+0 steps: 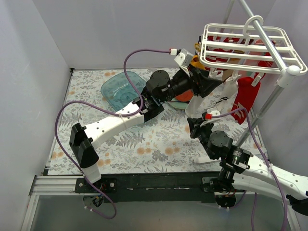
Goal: Remove the socks clipped to the hanger
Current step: Remove the sock from the hanger, then place the sock in the bin, then remove the sock from the hanger.
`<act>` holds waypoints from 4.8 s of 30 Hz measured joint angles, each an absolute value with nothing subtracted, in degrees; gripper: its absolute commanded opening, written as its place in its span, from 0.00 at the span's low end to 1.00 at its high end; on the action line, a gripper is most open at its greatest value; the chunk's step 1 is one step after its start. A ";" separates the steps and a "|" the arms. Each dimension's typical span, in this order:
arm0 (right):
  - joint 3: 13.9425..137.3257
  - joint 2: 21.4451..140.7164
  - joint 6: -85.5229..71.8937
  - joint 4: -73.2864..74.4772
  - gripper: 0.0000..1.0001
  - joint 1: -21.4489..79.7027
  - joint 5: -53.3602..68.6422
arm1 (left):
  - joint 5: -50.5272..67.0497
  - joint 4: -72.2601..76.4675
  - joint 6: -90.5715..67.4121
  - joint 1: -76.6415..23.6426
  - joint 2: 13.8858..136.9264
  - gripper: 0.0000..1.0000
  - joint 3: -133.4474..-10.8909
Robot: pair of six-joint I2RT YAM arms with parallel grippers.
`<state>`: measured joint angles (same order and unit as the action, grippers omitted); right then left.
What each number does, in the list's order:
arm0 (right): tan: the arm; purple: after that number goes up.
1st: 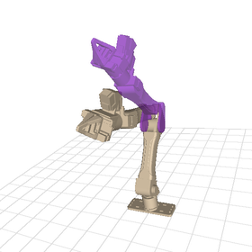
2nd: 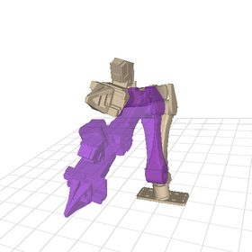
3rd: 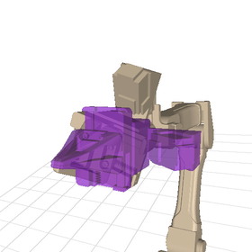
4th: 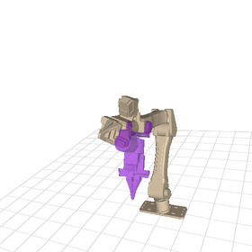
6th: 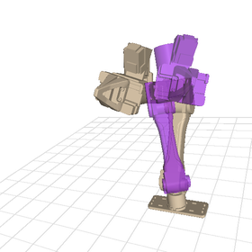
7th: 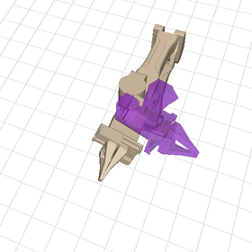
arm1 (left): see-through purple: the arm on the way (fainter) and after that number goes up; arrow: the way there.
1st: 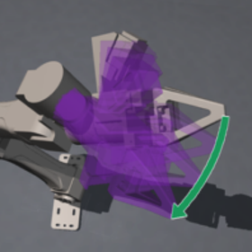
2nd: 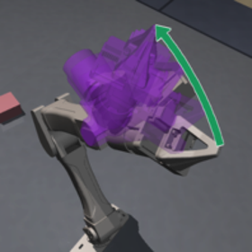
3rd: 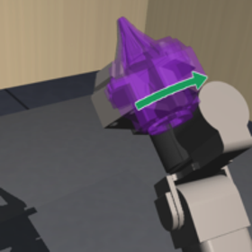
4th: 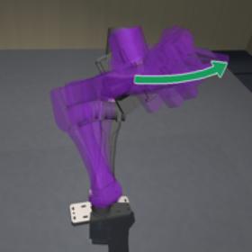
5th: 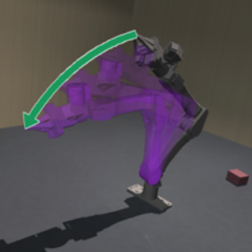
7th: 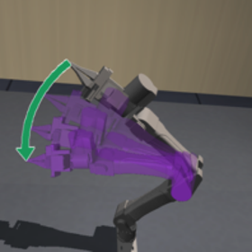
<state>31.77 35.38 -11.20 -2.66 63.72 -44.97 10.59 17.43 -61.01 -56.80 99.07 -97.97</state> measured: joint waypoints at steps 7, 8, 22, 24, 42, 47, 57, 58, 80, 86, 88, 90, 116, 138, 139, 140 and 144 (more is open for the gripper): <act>31.83 36.56 -11.33 -2.61 0.01 63.72 -44.60 | 5.30 18.52 -58.92 -57.19 99.07 0.49 -97.97; 31.83 36.56 -11.42 -2.61 0.01 63.70 -44.58 | 4.73 18.79 -58.81 -57.19 99.09 0.48 -97.97; 32.16 36.36 -12.03 -0.19 0.01 63.72 -44.38 | 2.68 20.18 -58.15 -57.23 101.47 0.01 -99.02; 32.16 36.21 -12.32 0.45 0.01 63.72 -44.38 | 2.74 20.18 -58.13 -57.23 101.73 0.02 -99.39; 32.03 36.27 -13.34 1.15 0.01 63.72 -43.99 | 5.96 18.79 -58.46 -57.23 93.67 0.94 -86.17; 32.05 40.01 -12.60 0.08 0.01 63.70 -42.52 | 2.48 16.27 -59.66 -57.23 83.59 0.98 -79.09; 38.37 52.84 -10.15 -3.55 0.01 63.70 -39.20 | -15.94 -1.74 -70.94 -51.20 68.05 0.98 -72.27; 39.86 54.85 -9.78 -4.23 0.01 63.70 -38.74 | -16.58 -3.90 -72.18 -49.50 66.81 0.98 -71.09; 76.90 101.10 -1.74 -14.79 0.01 51.81 -20.25 | -15.35 -29.58 -85.73 -26.98 56.71 0.98 -56.07; 84.84 111.37 -2.17 -12.36 0.41 50.00 -16.88 | -14.20 -29.98 -86.15 -26.65 56.80 0.98 -55.46; 86.28 113.01 -2.50 -10.59 0.60 49.95 -16.21 | -13.85 -29.95 -86.15 -26.61 56.97 0.98 -55.46; 87.02 113.69 -2.55 -9.41 0.65 49.93 -15.22 | -13.50 -29.91 -86.13 -26.57 57.30 0.98 -55.46; 48.58 79.02 -6.22 -22.37 0.70 60.55 -25.67 | -2.46 -24.97 -82.24 -26.37 60.84 0.98 -62.85; 27.97 37.45 -9.93 -14.13 0.70 63.77 -38.87 | 11.20 -16.58 -78.41 -27.38 66.22 0.96 -63.75; 27.33 36.86 -10.15 -13.06 0.70 63.77 -38.89 | 11.49 -15.64 -77.87 -28.67 66.61 0.96 -63.92; 26.70 36.32 -10.35 -12.12 0.70 63.77 -38.92 | 11.55 -14.92 -77.28 -30.46 67.16 0.96 -64.47; 24.05 34.41 -11.99 -8.91 0.70 63.77 -39.13 | 11.55 -10.41 -74.28 -40.58 71.70 0.95 -68.90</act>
<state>24.05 34.41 -11.99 -8.91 63.77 -39.13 11.55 -10.41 -74.28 -40.58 71.70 -68.90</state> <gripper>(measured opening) 0.698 0.965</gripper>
